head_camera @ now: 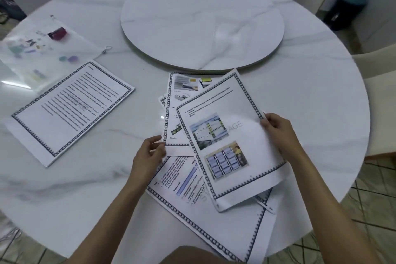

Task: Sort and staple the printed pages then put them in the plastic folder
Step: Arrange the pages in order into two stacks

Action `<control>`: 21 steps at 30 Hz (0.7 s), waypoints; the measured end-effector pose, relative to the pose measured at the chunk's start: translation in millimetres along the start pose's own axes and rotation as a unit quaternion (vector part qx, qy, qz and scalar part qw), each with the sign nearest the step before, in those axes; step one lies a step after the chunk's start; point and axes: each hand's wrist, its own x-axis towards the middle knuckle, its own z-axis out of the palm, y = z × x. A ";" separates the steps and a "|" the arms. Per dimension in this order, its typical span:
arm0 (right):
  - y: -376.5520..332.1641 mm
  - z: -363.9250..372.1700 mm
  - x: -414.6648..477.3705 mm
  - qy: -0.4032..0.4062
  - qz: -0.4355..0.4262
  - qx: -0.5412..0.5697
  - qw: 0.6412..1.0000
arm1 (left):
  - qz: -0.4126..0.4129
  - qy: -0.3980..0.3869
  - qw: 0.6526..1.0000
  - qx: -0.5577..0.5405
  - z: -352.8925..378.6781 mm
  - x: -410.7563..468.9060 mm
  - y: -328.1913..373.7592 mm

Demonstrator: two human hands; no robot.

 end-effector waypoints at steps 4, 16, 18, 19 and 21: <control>-1.8 10.7 -13.0 0.027 0.002 0.054 0.998 | 0.008 -0.007 1.000 0.017 1.9 -0.5 1.0; 13.2 14.0 -26.4 0.065 0.026 0.091 0.993 | 0.053 0.018 0.962 0.268 0.5 37.4 16.0; 16.7 11.4 -27.7 0.072 0.034 0.097 0.992 | 0.035 0.023 0.964 0.263 2.4 42.0 19.1; 17.6 10.1 -28.9 0.076 0.036 0.101 0.991 | 0.026 0.026 0.966 0.255 3.6 43.2 20.7; 19.6 8.6 -31.9 0.083 0.039 0.105 0.990 | 0.008 0.030 0.972 0.231 6.6 44.1 24.1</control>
